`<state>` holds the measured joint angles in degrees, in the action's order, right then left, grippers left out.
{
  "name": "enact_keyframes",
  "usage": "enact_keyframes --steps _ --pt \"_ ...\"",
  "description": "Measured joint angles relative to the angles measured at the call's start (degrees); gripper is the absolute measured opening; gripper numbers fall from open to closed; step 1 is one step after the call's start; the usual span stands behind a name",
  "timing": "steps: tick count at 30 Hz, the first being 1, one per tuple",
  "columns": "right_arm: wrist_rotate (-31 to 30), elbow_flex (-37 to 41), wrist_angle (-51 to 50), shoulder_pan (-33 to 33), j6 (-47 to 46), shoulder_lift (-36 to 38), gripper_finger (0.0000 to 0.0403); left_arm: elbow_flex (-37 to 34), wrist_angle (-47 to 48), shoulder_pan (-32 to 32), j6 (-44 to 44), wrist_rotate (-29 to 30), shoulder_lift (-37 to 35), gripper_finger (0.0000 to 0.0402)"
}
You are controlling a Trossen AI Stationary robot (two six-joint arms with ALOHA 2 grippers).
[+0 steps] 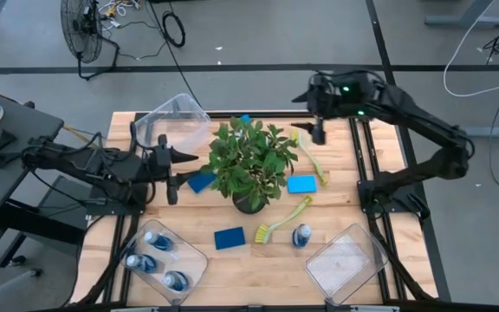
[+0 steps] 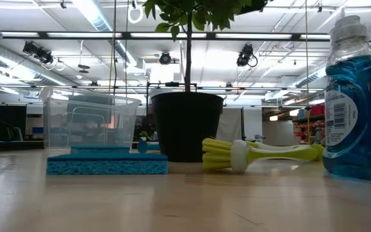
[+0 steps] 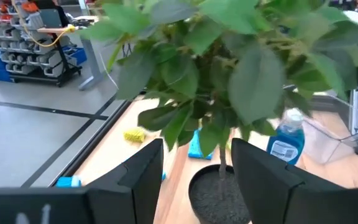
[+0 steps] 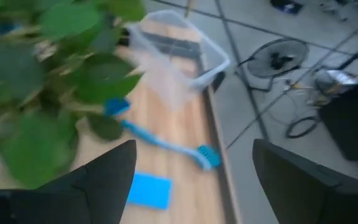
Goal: Pick & Place Kitchen Sink Supplies
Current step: Put the blue liquid soap bottle into the bottom left transparent bin
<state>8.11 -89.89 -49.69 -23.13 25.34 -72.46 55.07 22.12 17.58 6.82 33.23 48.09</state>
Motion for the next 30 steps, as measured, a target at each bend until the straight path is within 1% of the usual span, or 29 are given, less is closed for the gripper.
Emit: enact_keyframes --steps 4,10,16,19,25,30 --pt "3.2 0.0 -7.7 2.2 -1.7 3.4 0.0322 0.0 2.5 -0.2 0.5 -0.1 -0.8 0.0194" --pt "3.9 0.0 -17.4 6.9 -6.9 6.6 0.0322 0.0 9.7 -0.2 4.7 -6.2 -1.4 0.0194" --pt "3.8 0.0 -24.6 12.7 -12.3 7.1 0.0322 0.0 10.9 -0.1 6.0 -10.5 -1.4 0.0194" --pt "3.7 0.0 -26.3 16.3 -15.4 6.5 0.0322 0.0 11.0 -0.1 6.0 -10.6 -1.3 0.0194" --pt "2.7 0.0 -26.3 23.0 -20.6 4.9 0.0322 0.0 10.9 -0.1 6.0 -10.6 -1.4 0.0194" --pt "-1.0 0.0 -26.3 28.1 -23.9 3.0 0.0322 0.0 10.9 -0.1 6.0 -10.6 -1.4 0.0194"
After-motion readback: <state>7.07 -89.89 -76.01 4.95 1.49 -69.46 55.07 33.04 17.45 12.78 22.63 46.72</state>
